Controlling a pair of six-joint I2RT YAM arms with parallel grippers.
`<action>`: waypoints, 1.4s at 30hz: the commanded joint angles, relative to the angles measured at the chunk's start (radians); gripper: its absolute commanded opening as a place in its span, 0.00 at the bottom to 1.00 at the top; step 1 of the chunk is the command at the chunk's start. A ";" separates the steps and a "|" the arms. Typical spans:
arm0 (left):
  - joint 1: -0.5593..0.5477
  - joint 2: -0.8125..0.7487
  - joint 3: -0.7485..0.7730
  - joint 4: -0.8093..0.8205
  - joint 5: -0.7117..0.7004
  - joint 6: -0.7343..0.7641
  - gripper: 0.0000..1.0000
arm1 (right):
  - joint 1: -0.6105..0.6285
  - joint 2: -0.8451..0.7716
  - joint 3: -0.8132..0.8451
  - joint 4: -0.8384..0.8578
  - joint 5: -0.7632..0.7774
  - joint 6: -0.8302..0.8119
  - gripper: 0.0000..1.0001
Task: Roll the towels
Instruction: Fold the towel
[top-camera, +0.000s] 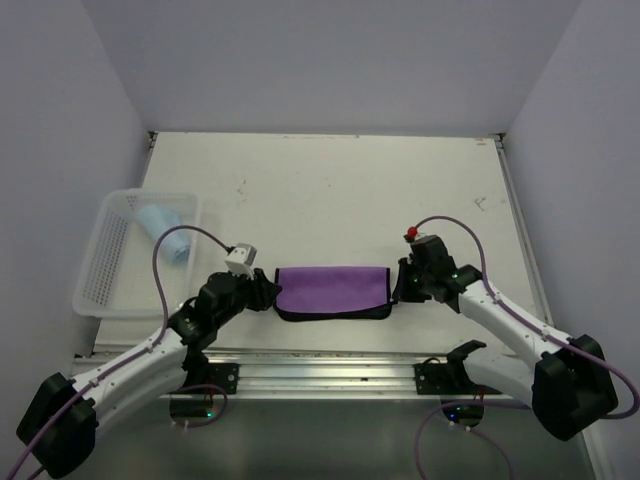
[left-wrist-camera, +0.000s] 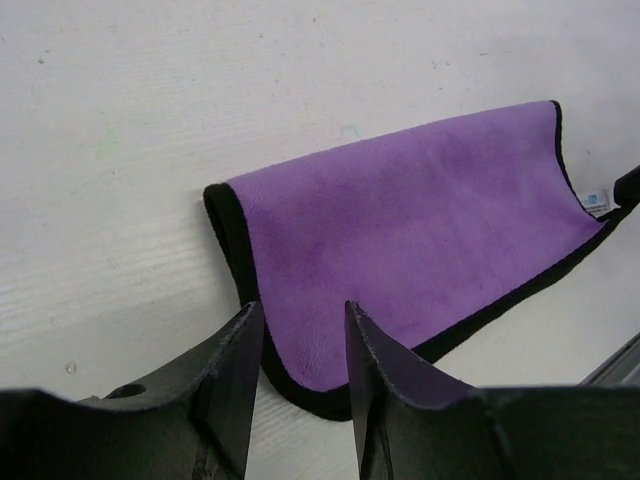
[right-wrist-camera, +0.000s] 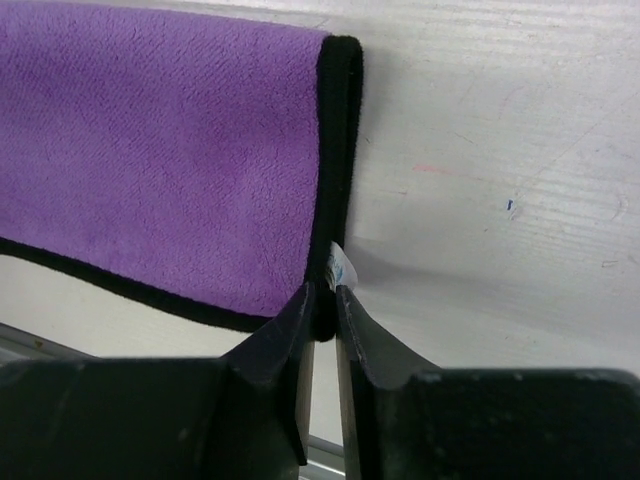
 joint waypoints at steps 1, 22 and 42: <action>-0.008 0.032 0.053 0.006 -0.040 -0.010 0.43 | 0.005 -0.001 0.048 0.007 -0.011 0.008 0.19; 0.054 0.382 0.243 0.100 -0.177 0.044 0.68 | 0.005 0.270 0.260 0.059 0.167 0.022 0.41; 0.144 0.410 0.283 0.094 -0.046 0.065 0.53 | 0.005 0.439 0.309 0.078 0.223 0.014 0.31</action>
